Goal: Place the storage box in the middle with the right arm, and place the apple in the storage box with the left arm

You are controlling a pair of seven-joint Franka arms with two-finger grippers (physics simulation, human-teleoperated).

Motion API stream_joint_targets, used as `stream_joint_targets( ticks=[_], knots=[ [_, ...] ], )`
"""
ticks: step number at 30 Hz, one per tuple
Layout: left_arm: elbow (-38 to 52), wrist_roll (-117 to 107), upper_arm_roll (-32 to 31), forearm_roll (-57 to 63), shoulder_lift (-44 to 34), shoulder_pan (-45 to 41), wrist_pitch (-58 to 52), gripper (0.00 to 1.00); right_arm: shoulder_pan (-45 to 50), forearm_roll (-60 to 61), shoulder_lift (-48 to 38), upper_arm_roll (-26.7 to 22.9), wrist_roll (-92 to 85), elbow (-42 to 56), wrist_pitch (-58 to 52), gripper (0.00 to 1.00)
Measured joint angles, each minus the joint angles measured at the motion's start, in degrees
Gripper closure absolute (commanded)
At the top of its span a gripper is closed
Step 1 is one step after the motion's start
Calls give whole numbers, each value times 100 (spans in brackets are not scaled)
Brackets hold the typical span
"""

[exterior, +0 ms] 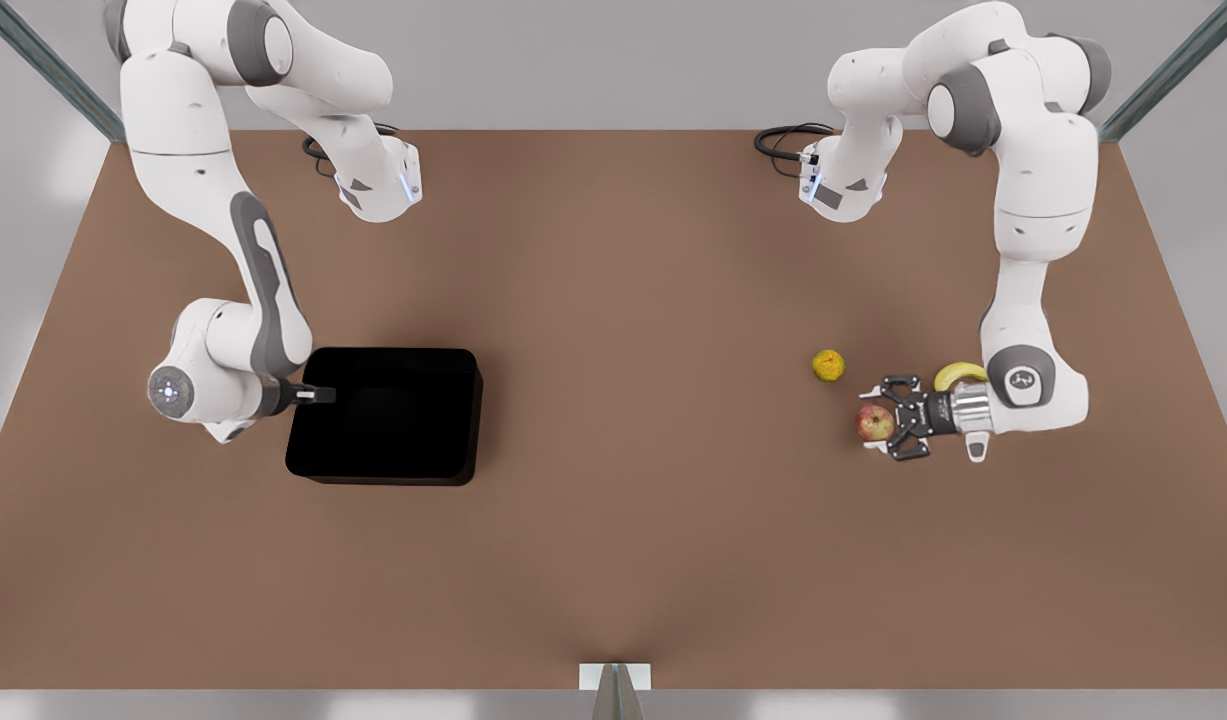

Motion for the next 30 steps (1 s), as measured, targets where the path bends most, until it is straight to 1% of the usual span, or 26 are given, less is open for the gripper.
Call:
stream_joint_targets(
  ticks=[6, 9, 10, 11, 12, 24, 27, 28, 29, 30],
  knots=[
    [-60, 356, 35, -138, 95, 0, 164, 0, -18, -18, 259, -2, 0, -6, 263, 1],
    [-41, 517, 52, -210, 233, 9, 167, 0, 35, -18, 259, 0, -8, -7, 153, 57],
    [-46, 524, 53, -237, 236, 13, 162, 0, 44, -18, 264, 0, -9, -7, 125, 65],
    [-50, 524, 60, -257, 236, 9, 158, 0, 43, -18, 290, 0, -65, -7, 124, 70],
    [-50, 524, 76, -273, 244, 9, 158, 0, 43, -18, 310, 0, -78, 9, 132, 79],
    [-23, 760, 167, -399, 521, 35, 184, 0, 61, 16, 285, 61, -290, 186, -114, 79],
    [-23, 770, 158, -496, 587, 35, 224, 0, 61, 38, 204, 68, -1038, 212, -55, 79],
    [-23, 770, 151, -528, 588, 35, 336, 0, 59, 62, 137, 254, -1059, 300, -103, 79],
    [-23, 770, 149, -552, 601, 35, 342, 0, 68, 333, 126, 418, -989, 556, -245, 79],
    [-23, 762, 150, -571, 610, 35, 343, 22, 90, 371, 147, 502, -794, 808, -301, 79]
  ],
)
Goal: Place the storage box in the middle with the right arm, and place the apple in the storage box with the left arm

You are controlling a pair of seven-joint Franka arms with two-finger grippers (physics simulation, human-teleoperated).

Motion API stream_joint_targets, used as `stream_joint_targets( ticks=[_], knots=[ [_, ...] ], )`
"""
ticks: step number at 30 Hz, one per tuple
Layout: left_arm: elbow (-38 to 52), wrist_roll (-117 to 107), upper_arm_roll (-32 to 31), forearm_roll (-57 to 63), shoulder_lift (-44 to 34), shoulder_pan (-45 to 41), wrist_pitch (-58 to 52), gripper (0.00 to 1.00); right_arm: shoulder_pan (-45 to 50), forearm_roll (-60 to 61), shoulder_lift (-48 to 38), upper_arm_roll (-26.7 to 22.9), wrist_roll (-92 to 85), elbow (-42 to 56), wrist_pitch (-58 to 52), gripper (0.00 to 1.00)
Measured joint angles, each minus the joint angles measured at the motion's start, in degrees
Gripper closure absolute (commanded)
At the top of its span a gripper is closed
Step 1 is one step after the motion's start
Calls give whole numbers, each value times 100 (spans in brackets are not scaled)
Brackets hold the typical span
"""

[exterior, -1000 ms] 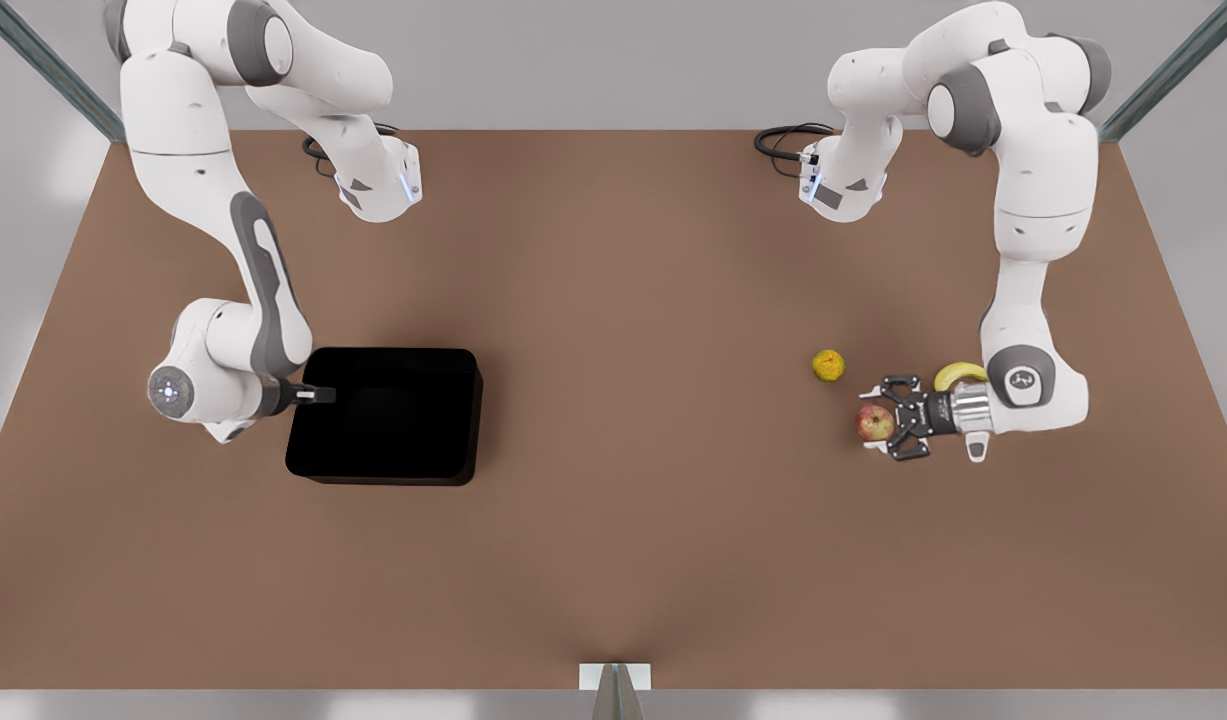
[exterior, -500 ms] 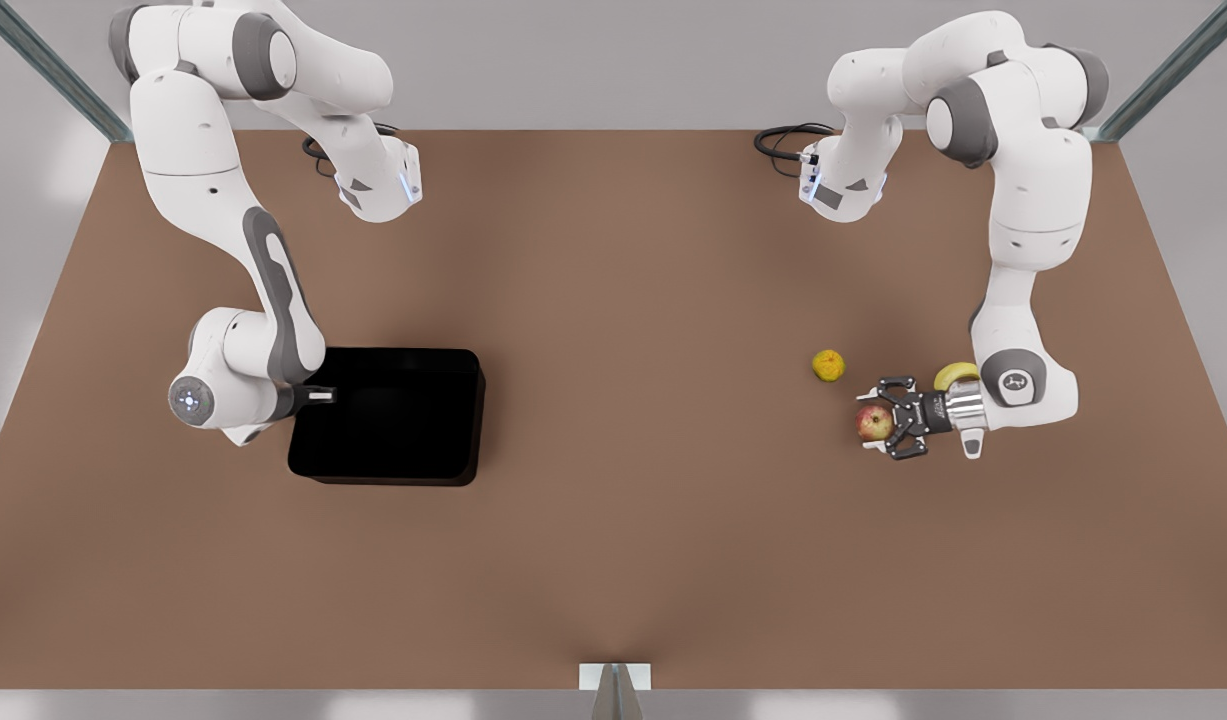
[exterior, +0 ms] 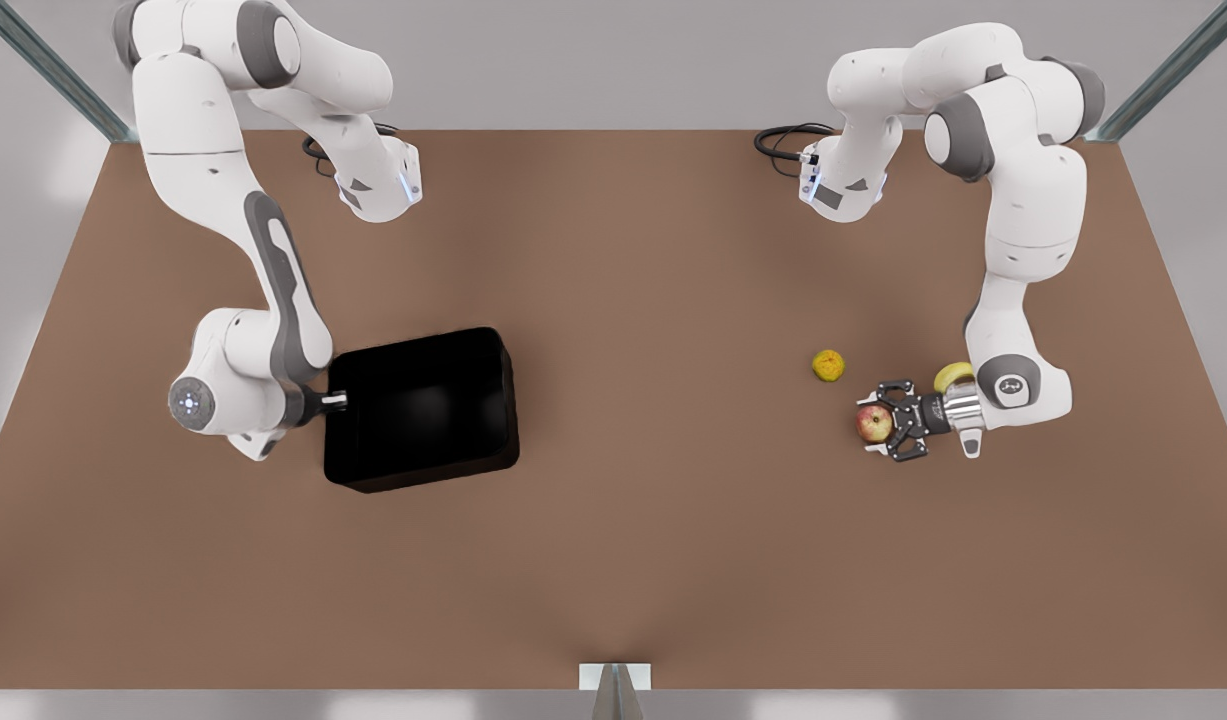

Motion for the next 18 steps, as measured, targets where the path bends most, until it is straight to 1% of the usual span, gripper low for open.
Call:
stream_joint_targets(
  ticks=[1, 3, 4, 5, 6, 7, 8, 10, 12, 13, 14, 15, 18],
  knots=[
    [0, 0, 3, -14, 4, 1, 0, 31, 100, 69, 48, 225, 403, 367, -200, 79],
    [0, -9, 3, -39, 4, 1, -8, 36, 106, 140, 254, 1000, 1260, 928, -316, 79],
    [0, -10, 8, -46, 4, 0, -9, 40, 113, 136, 409, 1350, 1604, 1154, -304, 79],
    [0, -11, 0, -45, 12, 0, -8, 40, 320, 120, 624, 1584, 2015, 1463, -270, 79],
    [0, -3, 8, -39, 13, 0, 1, 40, 907, 94, 1024, 1598, 2638, 2006, -225, 79],
    [1, -3, 8, -28, 20, 0, 1, 40, 1269, 89, 1316, 1591, 2981, 2381, -221, 79],
    [9, -4, 9, -8, 21, 0, 1, 40, 1442, 96, 1586, 1589, 3184, 2718, -213, 79],
    [18, -41, 9, 26, 13, 0, -39, 45, 1627, 118, 1849, 1597, 3271, 3051, -205, 79],
    [71, -101, 18, 52, -20, 0, -111, 47, 1755, 145, 1978, 1606, 3287, 3123, 100, 79],
    [76, -123, 36, 68, -38, -1, -139, 47, 1765, 142, 1983, 1606, 3277, 3133, 122, 70],
    [210, -251, 112, 92, -54, 0, -308, 47, 1755, 108, 1962, 1592, 3273, 3165, 101, 0],
    [368, -442, 190, 119, -107, 2, -457, 47, 1758, 108, 1949, 1594, 3282, 3167, 101, 0],
    [860, -1244, -23, 406, -403, -8, -483, 47, 1747, 105, 1931, 1605, 3272, 3228, 96, 0]
  ],
)
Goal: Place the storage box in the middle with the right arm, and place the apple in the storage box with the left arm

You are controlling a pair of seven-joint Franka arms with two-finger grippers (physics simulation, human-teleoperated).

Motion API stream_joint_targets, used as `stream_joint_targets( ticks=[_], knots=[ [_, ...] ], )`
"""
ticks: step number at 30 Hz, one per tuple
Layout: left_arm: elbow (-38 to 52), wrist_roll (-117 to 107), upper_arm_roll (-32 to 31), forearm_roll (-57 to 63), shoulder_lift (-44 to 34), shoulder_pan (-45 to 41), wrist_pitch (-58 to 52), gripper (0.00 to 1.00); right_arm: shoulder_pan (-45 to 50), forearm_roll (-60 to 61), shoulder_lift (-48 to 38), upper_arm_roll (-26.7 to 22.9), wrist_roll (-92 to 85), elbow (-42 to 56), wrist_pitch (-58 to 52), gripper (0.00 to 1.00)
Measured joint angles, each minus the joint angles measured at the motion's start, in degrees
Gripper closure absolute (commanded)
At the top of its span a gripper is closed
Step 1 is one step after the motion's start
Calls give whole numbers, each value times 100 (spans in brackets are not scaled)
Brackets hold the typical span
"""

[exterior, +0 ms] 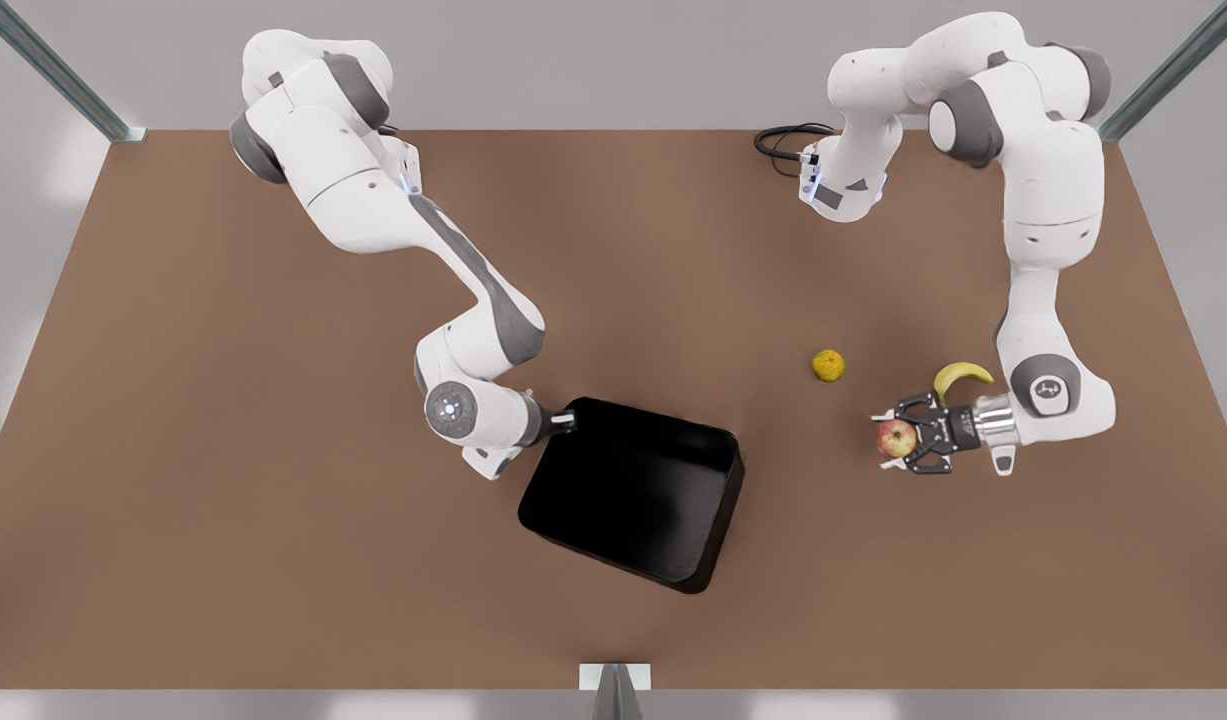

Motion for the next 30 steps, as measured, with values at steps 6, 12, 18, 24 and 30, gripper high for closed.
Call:
stream_joint_targets(
  ticks=[6, 12, 18, 24, 30],
  knots=[
    [472, -823, -616, 653, -182, -4, 120, 47, -268, 34, -34, 37, -233, 1190, -966, 0],
    [965, -2165, -1642, 814, -123, -28, 1716, 47, -1509, -2069, -1347, -466, -2664, 1723, -4159, 0],
    [1275, -3594, -2585, 817, 32, -216, 3278, 47, -2122, -2322, -2729, -490, -2673, 1329, -4613, 0],
    [1635, -4700, -3409, 906, 616, -696, 5414, 47, -985, -1302, -5537, -2214, -1899, -2381, -2660, 0],
    [2451, -6756, -3712, 2286, 1354, -895, 5810, 0, -976, -1338, -5529, -2012, -1908, -2644, -2616, 0]
  ],
)
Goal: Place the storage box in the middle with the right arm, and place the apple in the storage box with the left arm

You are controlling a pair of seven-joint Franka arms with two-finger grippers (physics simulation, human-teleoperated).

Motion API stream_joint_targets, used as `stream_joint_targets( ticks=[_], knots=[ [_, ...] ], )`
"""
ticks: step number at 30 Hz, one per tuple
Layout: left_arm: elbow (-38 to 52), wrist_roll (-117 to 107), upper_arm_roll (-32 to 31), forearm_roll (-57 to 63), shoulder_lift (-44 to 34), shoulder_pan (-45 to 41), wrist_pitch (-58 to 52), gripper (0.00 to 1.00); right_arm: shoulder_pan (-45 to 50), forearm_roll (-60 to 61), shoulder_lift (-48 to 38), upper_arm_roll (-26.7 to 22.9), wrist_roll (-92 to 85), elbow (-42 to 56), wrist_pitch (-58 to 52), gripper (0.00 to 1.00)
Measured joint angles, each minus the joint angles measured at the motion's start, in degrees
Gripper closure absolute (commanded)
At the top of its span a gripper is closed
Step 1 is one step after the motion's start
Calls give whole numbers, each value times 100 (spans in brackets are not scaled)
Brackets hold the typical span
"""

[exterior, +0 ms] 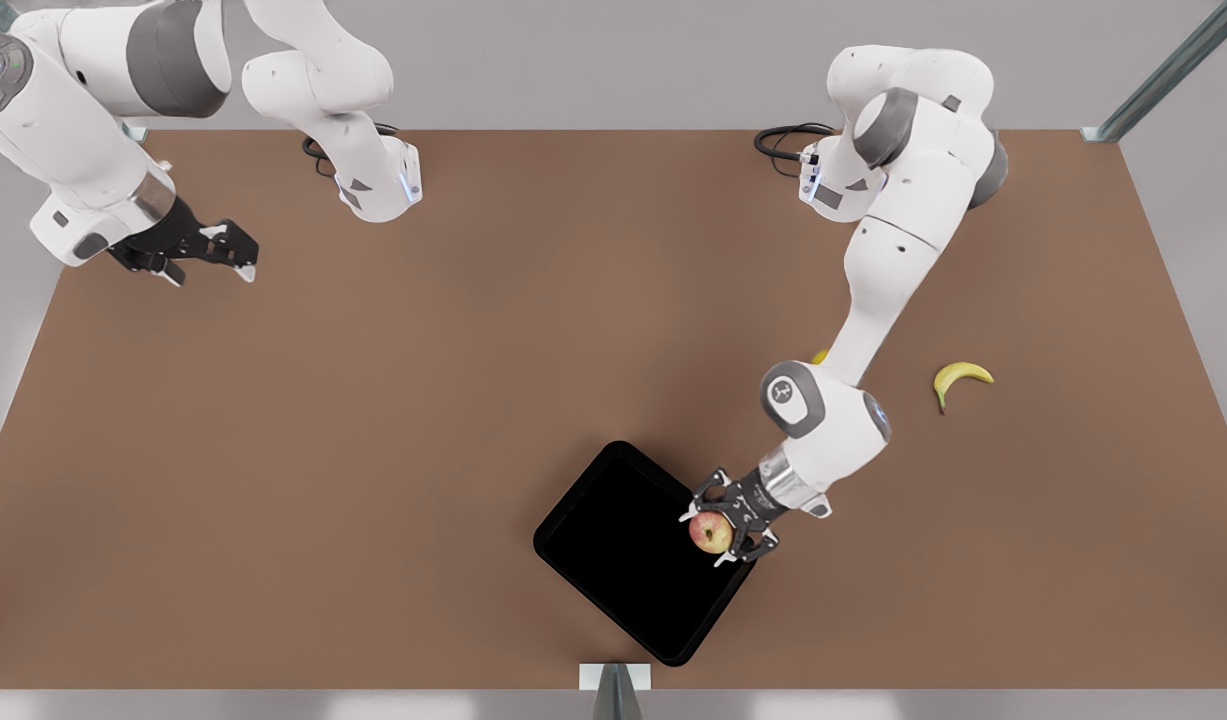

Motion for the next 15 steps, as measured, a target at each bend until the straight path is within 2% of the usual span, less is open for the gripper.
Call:
stream_joint_targets(
  ticks=[4, 7, 10, 11, 13, 15],
  knots=[
    [-7, -53, -329, 1112, 150, -6, 149, 0, 20, 27, -118, 383, 33, -79, -27, 0],
    [-15, -171, -335, 1627, 128, -3, 149, 0, -43, 464, -485, 360, -19, 28, -261, 0],
    [-15, -140, -305, 1907, -49, 7, 21, 0, -113, 426, -502, 362, -87, -189, -202, 0],
    [-16, -58, -201, 2058, -284, 3, -645, 0, -280, 355, -496, 353, -98, -287, -152, 0],
    [-23, 114, 456, 2357, -932, 19, -1700, 0, -457, 351, -468, 344, -97, -435, -152, 0],
    [-60, 2036, 652, 2633, -1565, 20, -2955, 0, -579, 352, -474, 344, -105, -509, -159, 0]
  ],
)
